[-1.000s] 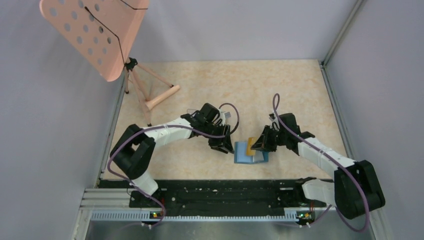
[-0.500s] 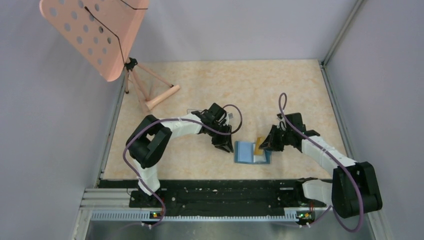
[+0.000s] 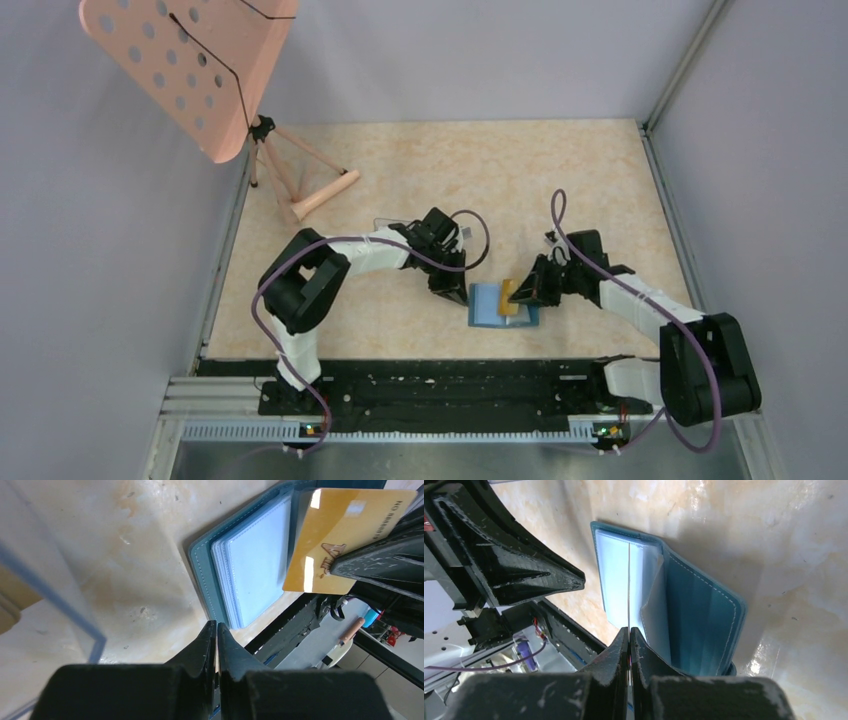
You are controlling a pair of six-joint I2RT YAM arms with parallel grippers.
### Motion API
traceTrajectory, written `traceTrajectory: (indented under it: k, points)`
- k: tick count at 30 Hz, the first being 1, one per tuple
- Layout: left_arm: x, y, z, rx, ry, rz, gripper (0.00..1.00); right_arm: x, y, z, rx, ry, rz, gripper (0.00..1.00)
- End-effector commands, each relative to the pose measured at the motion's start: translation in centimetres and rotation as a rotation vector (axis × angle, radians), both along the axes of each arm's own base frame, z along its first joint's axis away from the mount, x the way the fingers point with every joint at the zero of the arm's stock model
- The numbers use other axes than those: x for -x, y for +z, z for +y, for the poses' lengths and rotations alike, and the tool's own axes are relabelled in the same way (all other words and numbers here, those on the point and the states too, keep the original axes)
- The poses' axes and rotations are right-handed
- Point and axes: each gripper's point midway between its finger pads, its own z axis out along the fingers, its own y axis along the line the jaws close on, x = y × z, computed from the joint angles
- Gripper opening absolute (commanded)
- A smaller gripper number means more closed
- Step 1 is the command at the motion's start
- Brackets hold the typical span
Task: Put the credit cards into the card holder
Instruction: Insert the credit card into the card holder.
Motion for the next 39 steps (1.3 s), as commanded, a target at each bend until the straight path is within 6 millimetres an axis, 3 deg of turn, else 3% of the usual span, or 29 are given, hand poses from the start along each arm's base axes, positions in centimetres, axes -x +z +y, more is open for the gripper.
traceTrajectory:
  k: [1,5,13,19,24,39]
  points:
    - [1.3,-3.1,1.1,-0.116,0.007,0.058,0.08,0.1,-0.5,0.1,-0.011,0.032,0.000,0.00]
    - [1.7,-3.6,0.8,-0.145,-0.006,0.058,0.06,0.4,-1.1,-0.6,0.037,0.025,0.006,0.00]
    - [2.1,-4.3,0.7,-0.193,-0.014,0.059,0.01,-0.5,-0.1,-2.2,0.138,-0.027,-0.063,0.00]
    - [2.1,-4.4,0.1,-0.198,-0.024,0.059,0.00,0.4,-0.9,-1.0,0.063,0.030,-0.028,0.00]
    - [2.1,-4.4,-0.2,-0.205,-0.036,0.061,0.00,0.5,-0.4,0.4,-0.042,0.046,-0.032,0.00]
    - [2.0,-4.6,-0.1,-0.224,-0.060,0.056,0.00,1.6,-3.0,0.8,-0.070,0.056,0.089,0.00]
